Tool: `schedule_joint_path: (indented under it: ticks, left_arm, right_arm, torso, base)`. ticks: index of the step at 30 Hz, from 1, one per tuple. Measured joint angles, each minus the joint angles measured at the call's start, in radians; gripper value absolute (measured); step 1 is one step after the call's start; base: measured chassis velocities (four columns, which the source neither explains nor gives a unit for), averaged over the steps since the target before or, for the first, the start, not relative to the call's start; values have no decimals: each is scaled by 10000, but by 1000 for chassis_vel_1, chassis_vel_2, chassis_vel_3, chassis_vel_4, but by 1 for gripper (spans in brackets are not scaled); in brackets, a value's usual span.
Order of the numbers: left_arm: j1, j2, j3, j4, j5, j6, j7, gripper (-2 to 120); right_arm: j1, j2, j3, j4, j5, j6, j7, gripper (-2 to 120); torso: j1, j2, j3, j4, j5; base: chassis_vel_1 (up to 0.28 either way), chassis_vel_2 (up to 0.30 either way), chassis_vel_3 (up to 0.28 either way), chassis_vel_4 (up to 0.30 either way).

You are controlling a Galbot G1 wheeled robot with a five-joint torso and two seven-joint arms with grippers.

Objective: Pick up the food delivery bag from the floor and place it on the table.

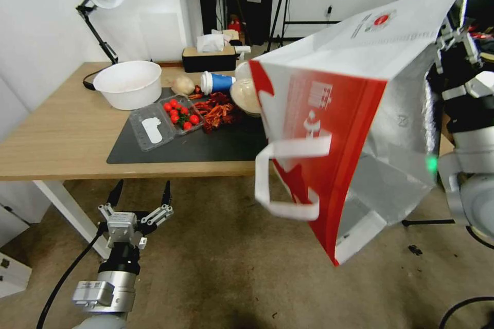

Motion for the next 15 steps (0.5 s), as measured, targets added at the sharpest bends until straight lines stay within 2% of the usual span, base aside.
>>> schedule_joint_path:
  ticks: [5, 15]
  left_arm:
    - [8, -8, 30, 0, 54, -4, 2, 100]
    - [41, -12, 113, 0, 167, -26, 13, 100]
  right_arm:
    - [436, -152, -77, -622, 57, 0, 1037, 0]
    - [1203, -551, -386, -2215, 107, -266, 1883, 0]
  torso:
    - [0, 0, -1, -1, 0]
    - [0, -2, -1, 0, 2]
  base:
    - [0, 0, 0, 0]
    - [0, 0, 0, 0]
